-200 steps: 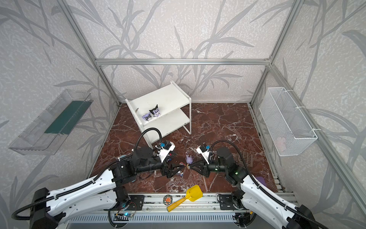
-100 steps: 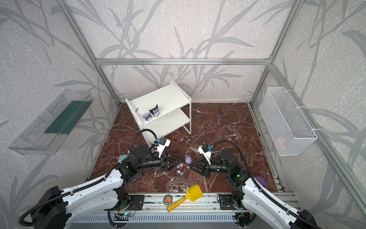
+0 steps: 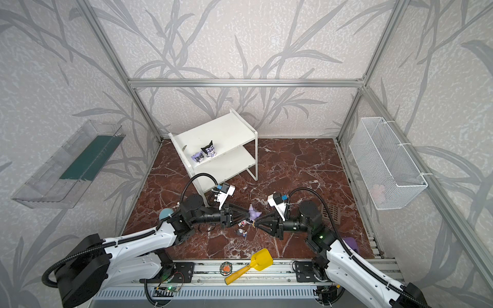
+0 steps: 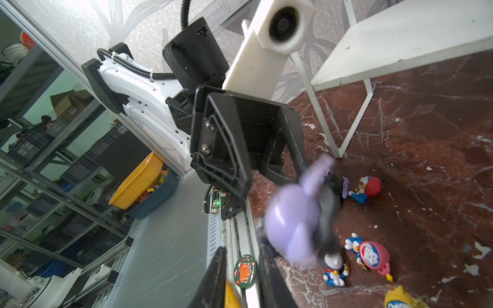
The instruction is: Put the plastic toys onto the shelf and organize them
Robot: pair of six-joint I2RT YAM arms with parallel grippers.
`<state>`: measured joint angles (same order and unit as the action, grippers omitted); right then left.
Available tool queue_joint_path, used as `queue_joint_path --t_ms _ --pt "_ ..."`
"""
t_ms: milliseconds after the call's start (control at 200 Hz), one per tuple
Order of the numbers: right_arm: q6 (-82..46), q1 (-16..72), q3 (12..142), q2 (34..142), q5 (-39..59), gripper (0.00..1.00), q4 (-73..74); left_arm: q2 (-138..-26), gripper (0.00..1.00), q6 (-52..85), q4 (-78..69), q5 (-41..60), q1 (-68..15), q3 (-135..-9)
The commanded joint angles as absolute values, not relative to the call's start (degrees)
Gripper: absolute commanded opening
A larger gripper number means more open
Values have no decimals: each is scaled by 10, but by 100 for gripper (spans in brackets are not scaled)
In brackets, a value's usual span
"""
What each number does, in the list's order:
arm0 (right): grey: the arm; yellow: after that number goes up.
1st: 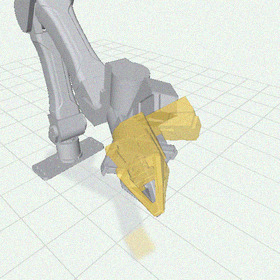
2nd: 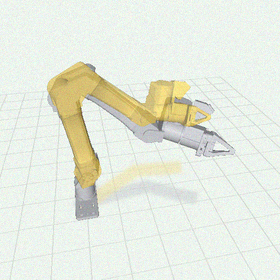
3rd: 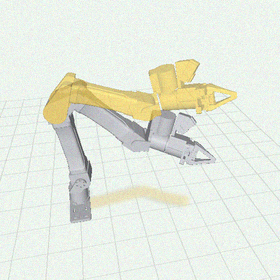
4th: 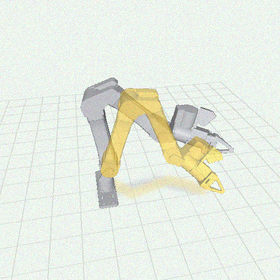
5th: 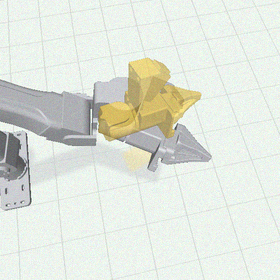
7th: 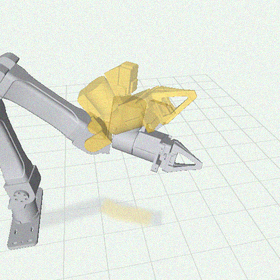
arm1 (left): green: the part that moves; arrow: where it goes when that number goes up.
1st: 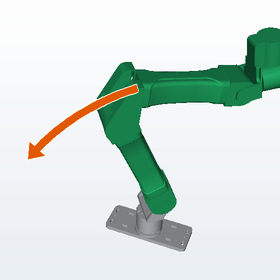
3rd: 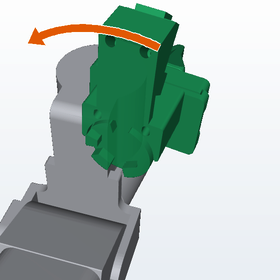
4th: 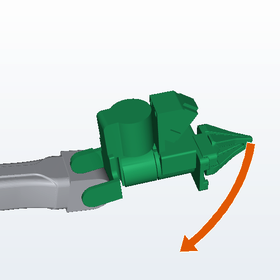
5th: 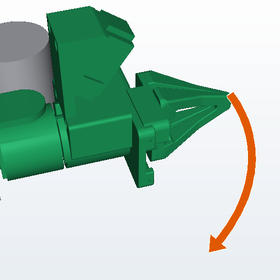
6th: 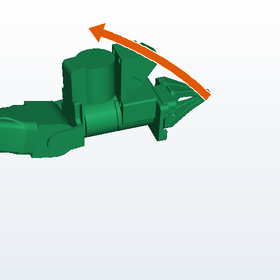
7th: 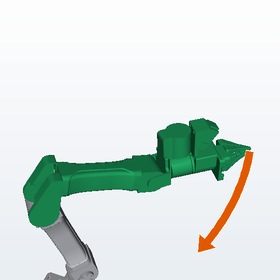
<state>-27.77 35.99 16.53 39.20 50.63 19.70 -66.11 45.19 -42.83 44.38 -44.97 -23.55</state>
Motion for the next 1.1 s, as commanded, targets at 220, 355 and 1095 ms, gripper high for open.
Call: queue_joint_path --t_ms 220,355,1095 --pt "-263 359 163 389 471 22 188 -677 30 468 -476 465 -448 -256" --pt "-259 359 173 378 303 24 71 -649 36 434 -420 412 -447 -248" --pt "-391 469 190 495 183 49 -183 -465 79 298 -108 245 -447 -252"
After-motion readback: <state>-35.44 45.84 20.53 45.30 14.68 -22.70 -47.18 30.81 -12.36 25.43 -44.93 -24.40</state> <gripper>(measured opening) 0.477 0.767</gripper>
